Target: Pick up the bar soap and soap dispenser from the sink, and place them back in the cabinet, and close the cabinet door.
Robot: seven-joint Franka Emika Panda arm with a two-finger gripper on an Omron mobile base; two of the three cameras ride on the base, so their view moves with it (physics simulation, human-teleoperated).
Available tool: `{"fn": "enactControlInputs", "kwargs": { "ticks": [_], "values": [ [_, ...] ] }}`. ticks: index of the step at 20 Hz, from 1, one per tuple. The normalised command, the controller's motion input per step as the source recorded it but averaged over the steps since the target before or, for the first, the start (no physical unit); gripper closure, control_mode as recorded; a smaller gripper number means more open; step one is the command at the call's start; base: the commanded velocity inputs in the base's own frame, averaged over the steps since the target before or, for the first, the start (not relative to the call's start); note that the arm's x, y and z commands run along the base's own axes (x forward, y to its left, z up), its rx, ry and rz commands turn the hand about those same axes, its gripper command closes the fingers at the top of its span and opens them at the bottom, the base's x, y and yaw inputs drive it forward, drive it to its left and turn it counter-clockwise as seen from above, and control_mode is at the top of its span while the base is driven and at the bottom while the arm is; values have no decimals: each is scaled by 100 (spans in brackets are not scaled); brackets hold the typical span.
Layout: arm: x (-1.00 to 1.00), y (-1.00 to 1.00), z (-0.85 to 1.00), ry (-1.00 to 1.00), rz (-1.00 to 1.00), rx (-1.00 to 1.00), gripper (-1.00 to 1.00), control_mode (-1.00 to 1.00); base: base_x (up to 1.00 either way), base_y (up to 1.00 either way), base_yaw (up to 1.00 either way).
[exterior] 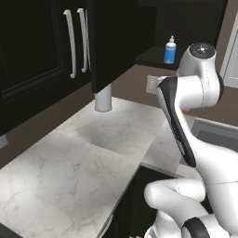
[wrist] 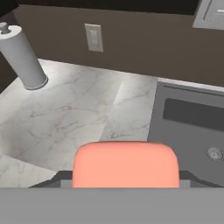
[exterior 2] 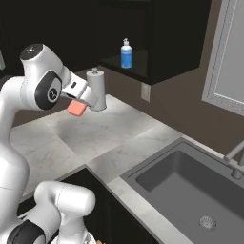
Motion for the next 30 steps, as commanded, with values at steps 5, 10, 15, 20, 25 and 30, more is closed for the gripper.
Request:
{"fn": "enactControlInputs", "kwargs": {
  "ticks": [5, 10, 15, 20, 25, 30],
  "values": [
    [21, -8, 33, -5, -1, 0, 100, -100, 0, 0, 0],
    [27, -8, 32, -2, -3, 0, 100, -100, 0, 0, 0],
    [19, -14, 29, -1, -4, 0, 100, -100, 0, 0, 0],
    [24, -16, 22, 0, -4, 0, 100, -100, 0, 0, 0],
    [27, -18, 19, 0, -4, 0, 100, -100, 0, 0, 0],
    [30, -16, 13, 0, -4, 0, 100, -100, 0, 0, 0]
  ]
}}
